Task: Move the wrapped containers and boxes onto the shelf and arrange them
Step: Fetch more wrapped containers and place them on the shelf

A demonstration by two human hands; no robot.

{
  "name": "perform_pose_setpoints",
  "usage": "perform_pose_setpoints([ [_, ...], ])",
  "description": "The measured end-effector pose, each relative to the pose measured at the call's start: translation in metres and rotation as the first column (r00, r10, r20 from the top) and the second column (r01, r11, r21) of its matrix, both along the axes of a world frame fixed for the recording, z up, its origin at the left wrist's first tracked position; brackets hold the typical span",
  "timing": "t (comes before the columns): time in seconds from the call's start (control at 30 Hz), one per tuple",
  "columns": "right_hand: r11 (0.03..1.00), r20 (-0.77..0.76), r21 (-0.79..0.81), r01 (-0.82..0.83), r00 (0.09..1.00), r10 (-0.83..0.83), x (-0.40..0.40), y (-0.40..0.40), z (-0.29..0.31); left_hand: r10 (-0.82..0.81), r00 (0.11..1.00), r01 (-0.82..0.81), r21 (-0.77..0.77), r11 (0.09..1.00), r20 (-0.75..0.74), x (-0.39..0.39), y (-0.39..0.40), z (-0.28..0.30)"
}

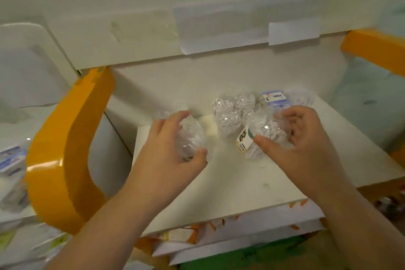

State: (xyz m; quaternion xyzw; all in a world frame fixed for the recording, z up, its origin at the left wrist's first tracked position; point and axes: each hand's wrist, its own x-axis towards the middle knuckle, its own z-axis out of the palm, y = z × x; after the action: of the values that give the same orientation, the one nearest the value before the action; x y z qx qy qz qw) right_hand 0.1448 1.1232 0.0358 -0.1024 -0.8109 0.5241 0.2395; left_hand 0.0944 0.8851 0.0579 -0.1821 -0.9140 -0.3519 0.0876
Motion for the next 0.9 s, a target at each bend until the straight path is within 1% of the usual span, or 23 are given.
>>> perform_pose_setpoints([
  [0.07,0.999,0.066,0.003,-0.049,0.997,0.049,-0.008,0.006,-0.017,0.022,0.999,-0.016,-0.137,0.990,0.042,-0.004,0.010,-0.021],
  [0.13,0.997,0.097,0.040,-0.072,0.993,0.068,-0.013,0.010,-0.032,0.053,0.999,-0.047,-0.289,0.956,0.013,-0.007,0.016,-0.036],
  [0.2,0.995,0.131,0.062,-0.080,0.989,0.072,-0.017,0.012,-0.044,0.089,0.996,-0.087,-0.405,0.910,-0.015,-0.012,0.020,-0.046],
  [0.27,0.993,0.166,0.074,-0.093,0.983,0.079,-0.019,0.015,-0.053,0.101,0.994,-0.110,-0.475,0.873,-0.044,-0.016,0.021,-0.056],
  [0.37,0.987,0.160,0.116,-0.109,0.983,0.089,-0.022,0.016,-0.060,0.085,0.985,-0.156,-0.549,0.821,-0.152,-0.023,0.018,-0.071],
  [0.47,0.977,0.180,0.174,-0.125,0.979,0.093,-0.024,0.013,-0.062,0.077,0.971,-0.196,-0.569,0.799,-0.226,-0.027,0.016,-0.077],
  [0.57,0.960,0.188,0.244,-0.137,0.978,0.092,-0.030,0.009,-0.064,0.052,0.976,-0.167,-0.568,0.806,-0.213,-0.030,0.014,-0.078],
  [0.73,0.934,0.197,0.326,-0.144,0.977,0.082,-0.049,-0.004,-0.064,0.011,0.982,-0.112,-0.532,0.839,-0.189,-0.034,0.007,-0.073],
  [0.9,0.888,0.210,0.412,-0.204,0.970,0.125,-0.066,-0.011,-0.064,0.012,0.974,-0.112,-0.435,0.893,-0.227,-0.032,0.004,-0.063],
])
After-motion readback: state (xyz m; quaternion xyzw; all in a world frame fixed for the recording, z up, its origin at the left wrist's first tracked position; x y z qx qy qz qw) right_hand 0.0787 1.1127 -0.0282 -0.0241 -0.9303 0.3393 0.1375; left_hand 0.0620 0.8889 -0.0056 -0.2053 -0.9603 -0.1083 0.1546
